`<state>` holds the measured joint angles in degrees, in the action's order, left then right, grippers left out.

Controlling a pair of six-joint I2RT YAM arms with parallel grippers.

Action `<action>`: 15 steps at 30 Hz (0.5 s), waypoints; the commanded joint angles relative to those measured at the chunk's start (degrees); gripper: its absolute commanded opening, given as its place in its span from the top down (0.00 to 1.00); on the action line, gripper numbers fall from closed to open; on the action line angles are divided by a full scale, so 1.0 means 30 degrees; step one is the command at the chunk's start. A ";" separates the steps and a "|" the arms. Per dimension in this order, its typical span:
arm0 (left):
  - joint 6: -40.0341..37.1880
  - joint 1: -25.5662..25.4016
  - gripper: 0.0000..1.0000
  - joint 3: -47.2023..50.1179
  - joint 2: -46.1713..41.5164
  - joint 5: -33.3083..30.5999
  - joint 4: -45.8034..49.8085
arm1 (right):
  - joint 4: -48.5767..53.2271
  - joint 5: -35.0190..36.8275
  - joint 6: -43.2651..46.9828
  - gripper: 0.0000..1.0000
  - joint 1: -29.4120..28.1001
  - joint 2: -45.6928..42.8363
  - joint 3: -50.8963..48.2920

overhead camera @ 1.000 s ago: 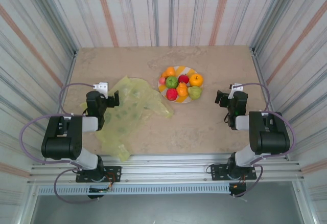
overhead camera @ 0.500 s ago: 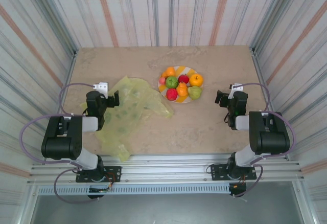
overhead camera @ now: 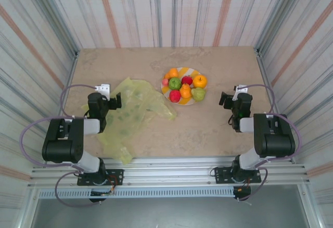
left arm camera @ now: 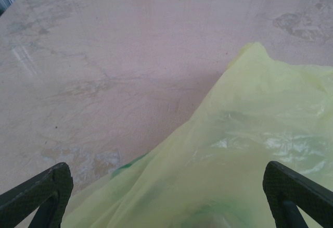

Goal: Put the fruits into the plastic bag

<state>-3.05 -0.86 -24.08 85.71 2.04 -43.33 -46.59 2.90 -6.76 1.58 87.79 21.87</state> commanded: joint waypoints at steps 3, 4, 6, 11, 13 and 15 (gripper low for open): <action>0.0520 -0.0078 0.01 0.0291 -0.3333 -0.2046 0.2274 | 0.3035 0.3505 -0.0576 0.01 -0.0280 -0.3406 0.0525; 0.0999 -0.0057 0.01 0.0403 -0.4054 -0.2837 0.2608 | 0.3841 0.4266 -0.1066 0.01 -0.0198 -0.4157 0.0639; 0.2404 -0.0060 0.01 0.0307 -0.5681 -0.4531 0.4493 | 0.6280 0.5664 -0.3408 0.01 0.0470 -0.6124 0.0951; 0.6535 -0.0046 0.01 -0.0717 -0.8261 -0.6985 0.9862 | 1.1144 0.4223 -0.7776 0.01 0.2778 -0.9950 0.1707; 0.8118 -0.0046 0.01 -0.1430 -0.8821 -0.7079 1.2220 | 1.1747 0.3671 -0.8315 0.01 0.2926 -1.1077 0.1853; 1.0265 -0.0053 0.01 -0.2171 -0.9293 -0.6433 1.4398 | 1.2195 0.2611 -0.8903 0.01 0.2903 -1.1791 0.2125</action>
<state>15.97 -0.86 -27.20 59.96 -15.11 -13.85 -17.91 14.31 -26.63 10.22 54.50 26.65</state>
